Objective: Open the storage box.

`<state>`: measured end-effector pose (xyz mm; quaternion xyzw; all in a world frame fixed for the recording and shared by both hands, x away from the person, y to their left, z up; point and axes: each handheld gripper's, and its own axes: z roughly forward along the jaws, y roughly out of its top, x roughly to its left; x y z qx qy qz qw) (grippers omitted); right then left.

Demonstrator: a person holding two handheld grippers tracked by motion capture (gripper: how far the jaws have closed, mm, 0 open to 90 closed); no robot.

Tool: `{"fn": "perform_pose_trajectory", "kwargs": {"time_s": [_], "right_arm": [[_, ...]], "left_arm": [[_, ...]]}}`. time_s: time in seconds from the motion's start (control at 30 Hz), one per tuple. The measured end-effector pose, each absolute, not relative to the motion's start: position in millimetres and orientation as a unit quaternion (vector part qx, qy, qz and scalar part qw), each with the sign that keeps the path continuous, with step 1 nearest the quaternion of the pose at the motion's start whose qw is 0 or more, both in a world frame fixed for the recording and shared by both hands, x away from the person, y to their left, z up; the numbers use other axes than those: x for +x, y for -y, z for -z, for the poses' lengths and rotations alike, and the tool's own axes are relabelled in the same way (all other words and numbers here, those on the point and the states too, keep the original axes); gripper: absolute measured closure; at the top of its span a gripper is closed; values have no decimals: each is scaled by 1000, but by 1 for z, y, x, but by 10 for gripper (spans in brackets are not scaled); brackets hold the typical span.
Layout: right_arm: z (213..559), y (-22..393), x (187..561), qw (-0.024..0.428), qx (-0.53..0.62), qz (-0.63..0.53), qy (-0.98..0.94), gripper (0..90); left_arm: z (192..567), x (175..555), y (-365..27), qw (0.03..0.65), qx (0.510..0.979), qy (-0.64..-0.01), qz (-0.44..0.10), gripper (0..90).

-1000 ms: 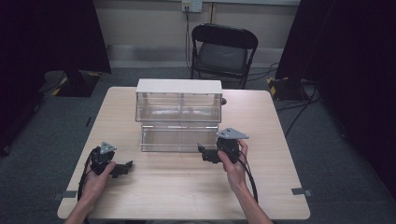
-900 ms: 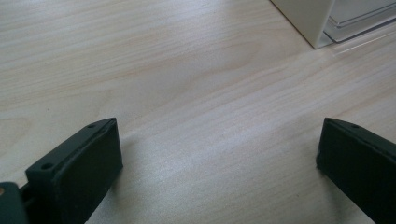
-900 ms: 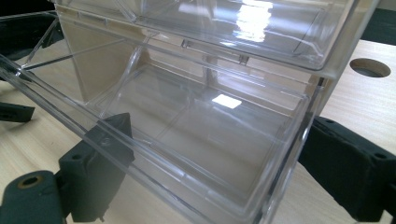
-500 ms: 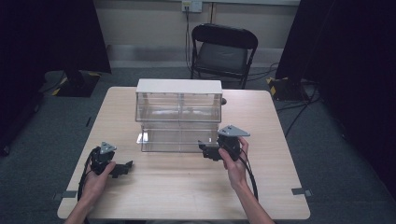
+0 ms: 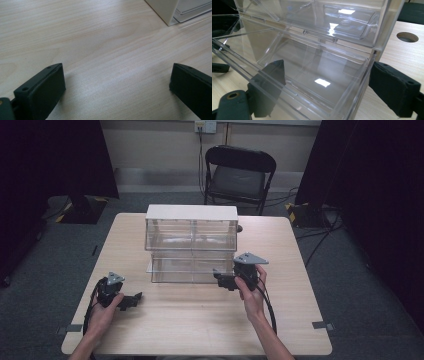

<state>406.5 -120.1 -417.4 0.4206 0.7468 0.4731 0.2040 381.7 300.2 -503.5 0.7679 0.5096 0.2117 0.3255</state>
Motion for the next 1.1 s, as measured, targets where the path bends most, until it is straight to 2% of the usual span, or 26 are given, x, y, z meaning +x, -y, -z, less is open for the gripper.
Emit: {"fn": "perform_pose_trajectory", "kwargs": {"time_s": [1.1], "right_arm": [[407,120,408,215,414,-491,-735,136]], "left_arm": [[504,382,-300,326,768,-510,-212,0]]}}
